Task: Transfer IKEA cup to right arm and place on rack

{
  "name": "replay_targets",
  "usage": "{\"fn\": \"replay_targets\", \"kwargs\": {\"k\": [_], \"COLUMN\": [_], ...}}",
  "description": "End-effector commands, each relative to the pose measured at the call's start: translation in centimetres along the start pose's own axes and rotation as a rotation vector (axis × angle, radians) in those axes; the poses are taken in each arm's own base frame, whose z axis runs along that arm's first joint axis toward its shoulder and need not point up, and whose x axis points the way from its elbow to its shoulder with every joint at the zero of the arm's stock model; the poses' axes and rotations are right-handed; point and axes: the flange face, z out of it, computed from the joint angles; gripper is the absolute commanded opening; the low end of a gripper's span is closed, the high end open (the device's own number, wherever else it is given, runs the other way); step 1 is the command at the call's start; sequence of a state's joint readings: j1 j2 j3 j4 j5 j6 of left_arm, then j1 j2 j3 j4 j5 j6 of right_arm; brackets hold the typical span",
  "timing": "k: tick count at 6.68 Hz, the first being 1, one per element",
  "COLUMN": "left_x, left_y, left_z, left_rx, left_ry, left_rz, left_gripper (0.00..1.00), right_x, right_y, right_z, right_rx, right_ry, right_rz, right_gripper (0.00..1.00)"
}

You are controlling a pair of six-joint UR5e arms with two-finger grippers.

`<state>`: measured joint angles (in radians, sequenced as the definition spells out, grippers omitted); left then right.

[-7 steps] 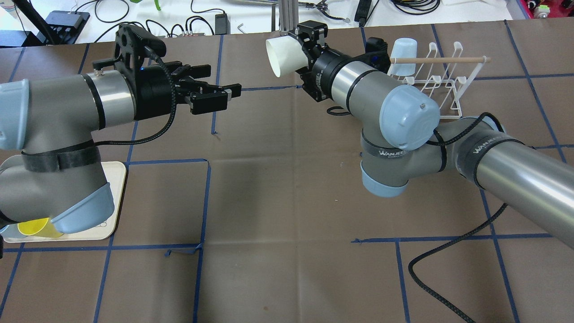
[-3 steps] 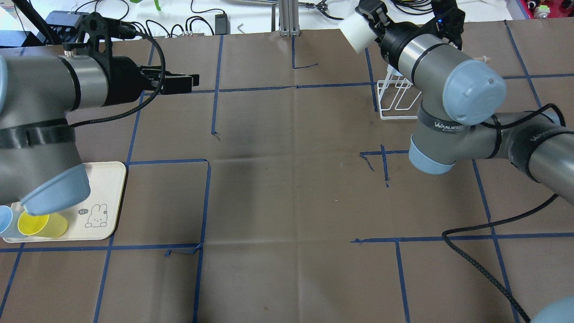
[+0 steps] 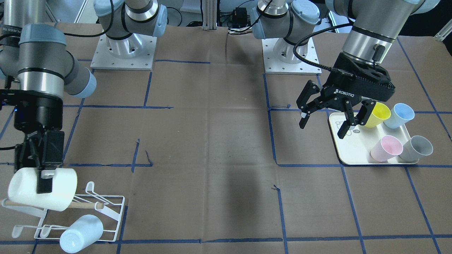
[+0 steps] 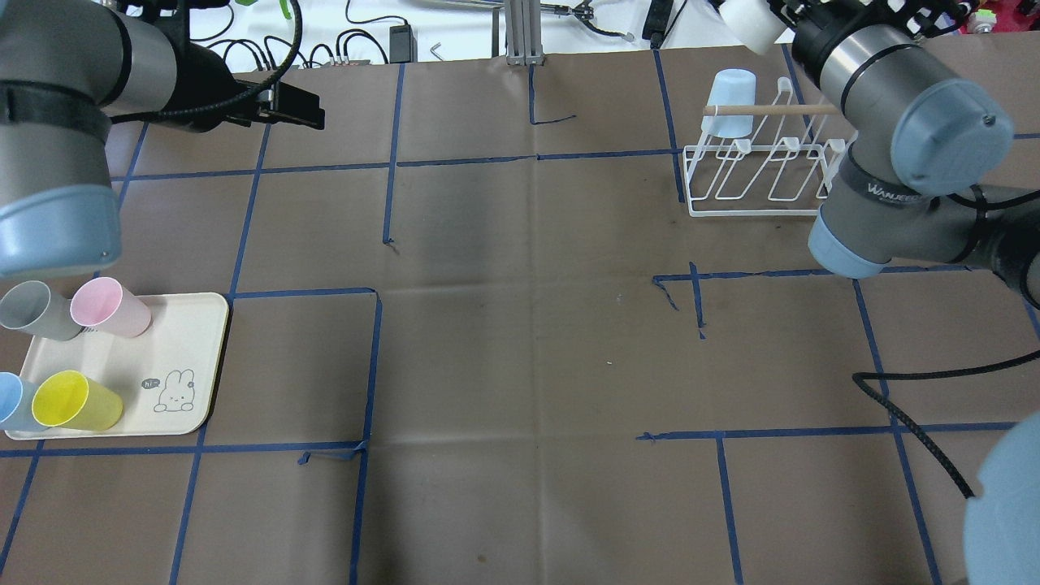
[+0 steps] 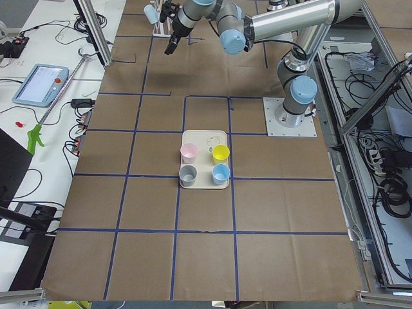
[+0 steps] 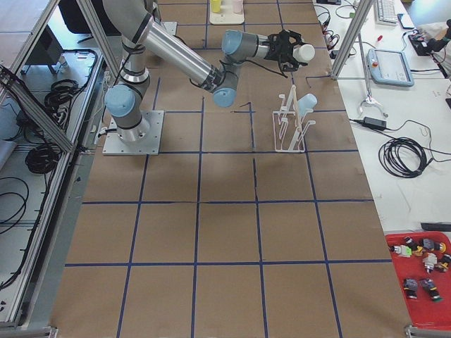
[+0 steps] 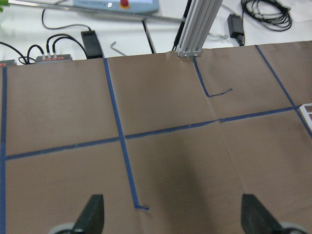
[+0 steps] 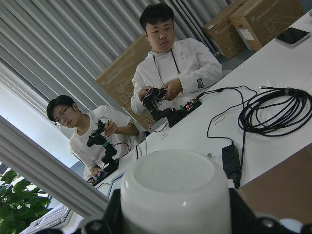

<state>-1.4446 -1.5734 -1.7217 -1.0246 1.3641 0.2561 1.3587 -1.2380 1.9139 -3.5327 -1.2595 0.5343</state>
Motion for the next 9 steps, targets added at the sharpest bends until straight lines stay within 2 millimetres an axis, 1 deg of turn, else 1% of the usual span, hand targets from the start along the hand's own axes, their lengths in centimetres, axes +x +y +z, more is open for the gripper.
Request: {"fn": "replay_targets", "kwargs": {"k": [1,2,3,4,5,6,7,9], "left_x": [1.7,2.2,2.3,2.5,2.7,2.8,2.8,2.9], "left_y": [-3.0,-2.3,-1.7,-0.6,0.2,0.8,1.0,1.1], "left_z": [-2.0,-2.2,-1.7,-1.3,-1.1,-0.7,-0.5,-0.1], "left_rx": [-0.297,-0.345,-0.355,-0.362,-0.362,-0.37,-0.375,-0.38], "left_ry": [-0.132,-0.135,-0.144,-0.147,-0.153,-0.159,-0.156,-0.158], "left_rz": [0.027,0.021,-0.024,-0.079,-0.153,-0.214,-0.22,-0.238], "left_gripper": [0.99,0.99,0.99,0.99,0.99,0.99,0.99,0.99], "right_x": [7.0,9.9,11.4,12.5,13.8,14.6,15.2,15.9], "right_y": [-2.3,-3.6,-3.3,-2.1,-0.7,0.4,1.4,3.3], "right_z": [2.5,3.8,5.2,6.1,7.1,7.5,7.8,7.3], "right_rx": [0.047,0.061,0.071,0.077,0.052,0.048,0.035,0.006], "right_ry": [0.082,0.116,0.122,0.122,0.131,0.135,0.137,0.147], "right_rz": [-0.175,-0.245,-0.343,-0.427,-0.455,-0.455,-0.452,-0.44], "right_gripper": [0.24,0.24,0.19,0.2,0.2,0.19,0.2,0.2]}}
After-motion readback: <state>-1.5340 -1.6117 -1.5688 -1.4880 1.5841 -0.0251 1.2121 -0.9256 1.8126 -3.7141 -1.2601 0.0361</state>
